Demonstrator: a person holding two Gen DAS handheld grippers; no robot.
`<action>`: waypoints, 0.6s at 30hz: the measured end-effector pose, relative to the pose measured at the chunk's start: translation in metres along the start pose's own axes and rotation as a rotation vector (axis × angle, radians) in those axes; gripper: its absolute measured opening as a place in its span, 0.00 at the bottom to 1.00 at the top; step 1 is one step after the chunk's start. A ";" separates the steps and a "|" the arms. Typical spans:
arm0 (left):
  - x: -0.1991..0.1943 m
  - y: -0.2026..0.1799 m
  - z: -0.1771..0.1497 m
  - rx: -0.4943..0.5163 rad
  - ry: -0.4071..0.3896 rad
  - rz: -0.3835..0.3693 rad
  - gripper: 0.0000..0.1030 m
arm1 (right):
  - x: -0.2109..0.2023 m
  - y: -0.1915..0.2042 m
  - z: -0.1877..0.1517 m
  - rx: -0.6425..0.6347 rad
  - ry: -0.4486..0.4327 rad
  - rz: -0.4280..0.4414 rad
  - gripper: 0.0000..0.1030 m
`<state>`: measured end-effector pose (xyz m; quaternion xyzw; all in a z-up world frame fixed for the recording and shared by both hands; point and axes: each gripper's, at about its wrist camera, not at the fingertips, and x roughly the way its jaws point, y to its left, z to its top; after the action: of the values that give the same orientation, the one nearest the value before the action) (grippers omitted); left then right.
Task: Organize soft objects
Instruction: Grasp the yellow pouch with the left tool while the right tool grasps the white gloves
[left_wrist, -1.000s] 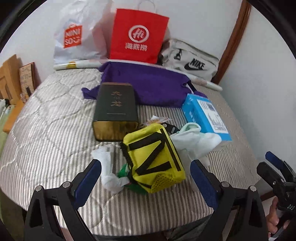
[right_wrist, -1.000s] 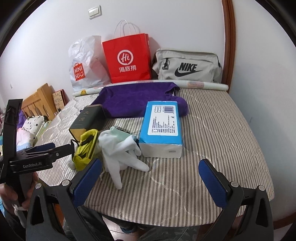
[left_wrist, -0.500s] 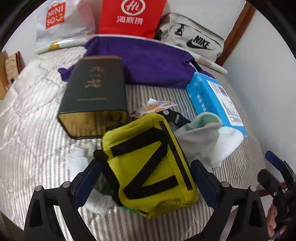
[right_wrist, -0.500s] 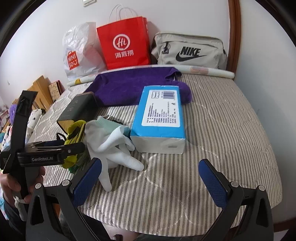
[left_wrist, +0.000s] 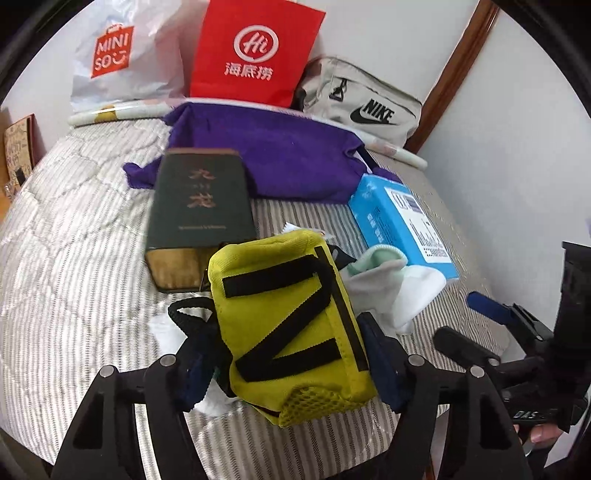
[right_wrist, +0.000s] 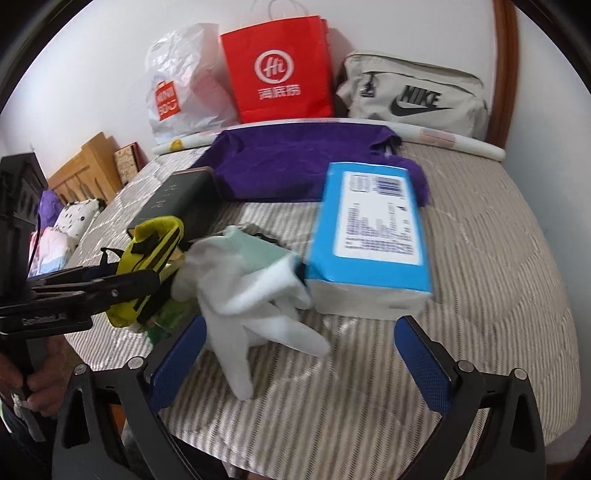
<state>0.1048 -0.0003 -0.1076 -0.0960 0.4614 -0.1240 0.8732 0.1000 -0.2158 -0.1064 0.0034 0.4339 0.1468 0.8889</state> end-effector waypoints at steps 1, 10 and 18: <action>-0.002 0.002 0.001 0.003 -0.006 0.008 0.67 | 0.002 0.003 0.001 -0.004 0.003 0.006 0.97; -0.013 0.029 0.001 -0.042 -0.030 0.028 0.67 | 0.039 0.027 0.009 0.004 0.036 0.084 0.67; -0.018 0.046 -0.002 -0.080 -0.049 0.023 0.67 | 0.027 0.019 0.011 0.065 0.002 0.162 0.15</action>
<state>0.0988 0.0483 -0.1078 -0.1287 0.4456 -0.0930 0.8810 0.1197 -0.1891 -0.1179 0.0670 0.4376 0.2040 0.8732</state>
